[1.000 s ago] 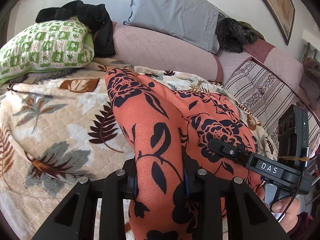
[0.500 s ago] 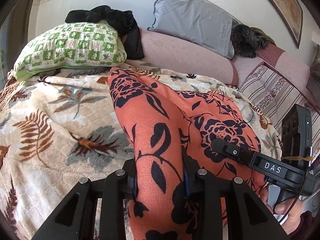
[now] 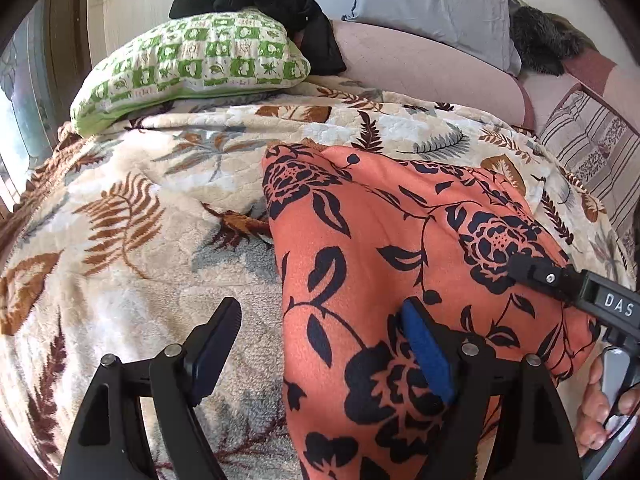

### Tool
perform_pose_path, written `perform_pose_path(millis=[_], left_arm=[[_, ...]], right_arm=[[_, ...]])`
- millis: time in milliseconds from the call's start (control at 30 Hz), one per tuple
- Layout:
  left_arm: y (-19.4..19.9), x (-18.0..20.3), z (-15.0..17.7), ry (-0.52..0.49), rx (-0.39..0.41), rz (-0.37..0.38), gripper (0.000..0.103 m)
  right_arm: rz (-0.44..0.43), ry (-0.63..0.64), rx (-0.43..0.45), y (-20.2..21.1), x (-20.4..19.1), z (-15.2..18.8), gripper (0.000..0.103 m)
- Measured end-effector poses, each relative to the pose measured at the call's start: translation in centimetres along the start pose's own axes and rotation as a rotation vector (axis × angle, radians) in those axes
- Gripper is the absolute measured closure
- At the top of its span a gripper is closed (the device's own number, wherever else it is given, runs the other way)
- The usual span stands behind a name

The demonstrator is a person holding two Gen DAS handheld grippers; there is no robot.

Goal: Fold small clothes

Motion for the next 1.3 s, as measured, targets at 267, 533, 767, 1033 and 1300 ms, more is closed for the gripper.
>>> perform_pose_path(millis=[267, 533, 767, 1033, 1300], left_arm=[[3.3, -1.2, 2.8, 0.033, 0.071, -0.137, 0.019], [2.8, -1.9, 4.7, 0.063, 0.031, -0.122, 0.012], [7.6, -1.2, 5.8, 0.09, 0.085, -0.123, 0.012], [13.7, 0.4, 4.9, 0.016, 0.2, -0.247, 0.012], [17.3, 1.5, 4.6, 0.029, 0.23, -0.282, 0.012]], right_arm=[[0.058, 0.197, 0.385, 8.6, -3.9, 2.6, 0.043], [-0.017, 0.133, 0.019, 1.7, -2.6, 4.0, 0.063], [0.034, 0.198, 0.109, 6.5, -3.6, 5.6, 0.05], [0.108, 0.3, 0.251, 13.0, -6.1, 7.5, 0.041], [0.158, 0.291, 0.367, 17.4, -6.7, 8.5, 0.037]])
Point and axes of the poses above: each gripper's, at about its wrist camera, not at the fingertips, and y roughly against the way its jaws point, x to its right, z to its underside, the point moved 6 cm from there along -y, roughly the way its jaws point, and after that the axes turned 12 degrees about -x, right-handed, at the moved point
